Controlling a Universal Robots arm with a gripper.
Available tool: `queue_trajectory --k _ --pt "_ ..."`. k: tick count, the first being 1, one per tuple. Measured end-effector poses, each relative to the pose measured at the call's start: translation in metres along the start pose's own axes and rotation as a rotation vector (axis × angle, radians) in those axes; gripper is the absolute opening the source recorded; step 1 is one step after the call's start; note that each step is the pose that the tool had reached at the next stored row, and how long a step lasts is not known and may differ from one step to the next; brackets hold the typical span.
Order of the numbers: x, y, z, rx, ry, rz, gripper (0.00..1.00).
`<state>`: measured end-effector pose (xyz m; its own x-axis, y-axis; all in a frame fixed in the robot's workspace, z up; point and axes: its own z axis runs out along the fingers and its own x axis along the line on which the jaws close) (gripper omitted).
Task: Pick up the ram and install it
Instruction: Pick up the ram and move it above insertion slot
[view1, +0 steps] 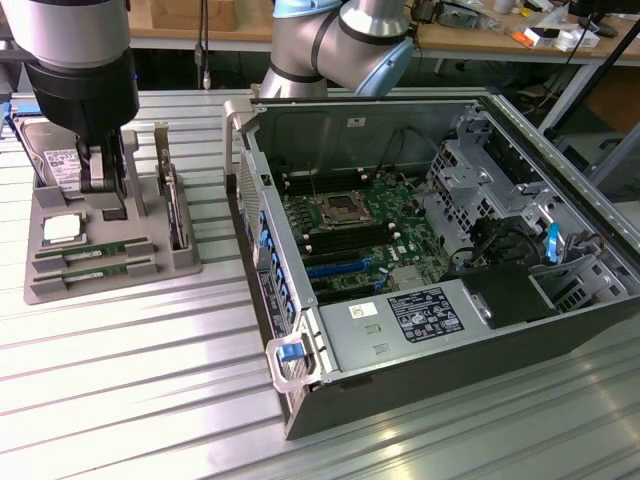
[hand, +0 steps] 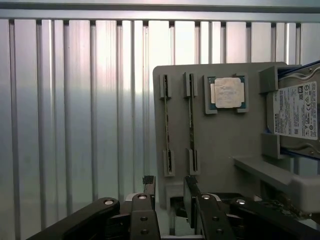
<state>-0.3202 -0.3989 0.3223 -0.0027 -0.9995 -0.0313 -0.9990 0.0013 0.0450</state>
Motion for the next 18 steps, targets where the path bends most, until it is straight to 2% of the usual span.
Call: queue_trajectory --k 18 --pt "0.001 -0.0004 0.015 -0.0003 -0.0007 -0.007 0.36"
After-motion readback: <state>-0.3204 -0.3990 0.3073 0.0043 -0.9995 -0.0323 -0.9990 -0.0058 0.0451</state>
